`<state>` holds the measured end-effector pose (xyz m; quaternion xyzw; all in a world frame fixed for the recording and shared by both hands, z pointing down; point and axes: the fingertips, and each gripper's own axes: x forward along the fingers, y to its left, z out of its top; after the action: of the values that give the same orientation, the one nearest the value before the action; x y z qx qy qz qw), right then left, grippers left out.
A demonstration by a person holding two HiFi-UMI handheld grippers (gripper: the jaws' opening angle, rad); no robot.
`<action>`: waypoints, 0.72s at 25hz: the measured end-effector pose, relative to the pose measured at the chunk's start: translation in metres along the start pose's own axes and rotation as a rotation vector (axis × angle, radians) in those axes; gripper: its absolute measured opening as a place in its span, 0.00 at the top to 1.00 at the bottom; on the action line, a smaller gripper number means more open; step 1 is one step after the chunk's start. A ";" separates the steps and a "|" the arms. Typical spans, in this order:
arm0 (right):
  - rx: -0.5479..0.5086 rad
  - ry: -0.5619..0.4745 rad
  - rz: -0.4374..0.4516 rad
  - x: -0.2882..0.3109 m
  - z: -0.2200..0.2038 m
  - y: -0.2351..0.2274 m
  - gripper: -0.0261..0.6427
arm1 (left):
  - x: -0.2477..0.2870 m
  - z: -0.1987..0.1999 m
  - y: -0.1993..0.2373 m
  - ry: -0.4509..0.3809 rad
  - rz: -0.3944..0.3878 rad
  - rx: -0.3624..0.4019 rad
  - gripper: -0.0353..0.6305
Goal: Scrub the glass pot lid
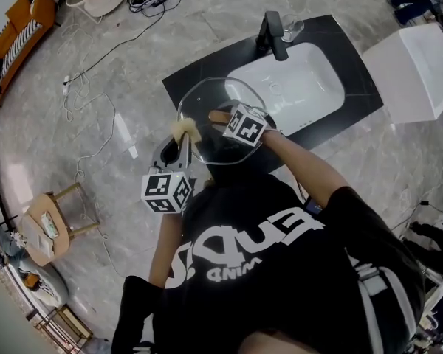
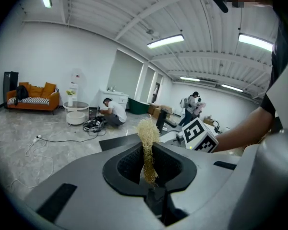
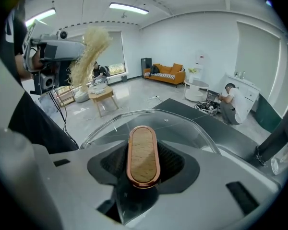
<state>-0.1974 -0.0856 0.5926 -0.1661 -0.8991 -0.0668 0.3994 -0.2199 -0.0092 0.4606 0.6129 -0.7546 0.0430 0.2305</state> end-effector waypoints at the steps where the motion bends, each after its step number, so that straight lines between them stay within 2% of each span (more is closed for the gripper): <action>1: -0.006 0.005 0.006 0.000 0.000 0.000 0.70 | 0.002 -0.005 -0.002 0.013 -0.012 0.004 0.88; 7: -0.015 0.024 0.031 0.000 0.000 0.001 0.70 | 0.013 -0.037 -0.024 0.111 -0.122 0.020 0.88; 13: -0.020 0.074 0.098 0.000 -0.003 0.004 0.70 | 0.023 -0.084 -0.060 0.299 -0.330 0.055 0.88; 18: -0.036 0.097 0.109 0.001 0.000 0.002 0.70 | 0.036 -0.114 -0.088 0.423 -0.463 0.074 0.88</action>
<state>-0.1976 -0.0829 0.5934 -0.2187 -0.8669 -0.0689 0.4425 -0.1081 -0.0233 0.5576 0.7537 -0.5285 0.1432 0.3636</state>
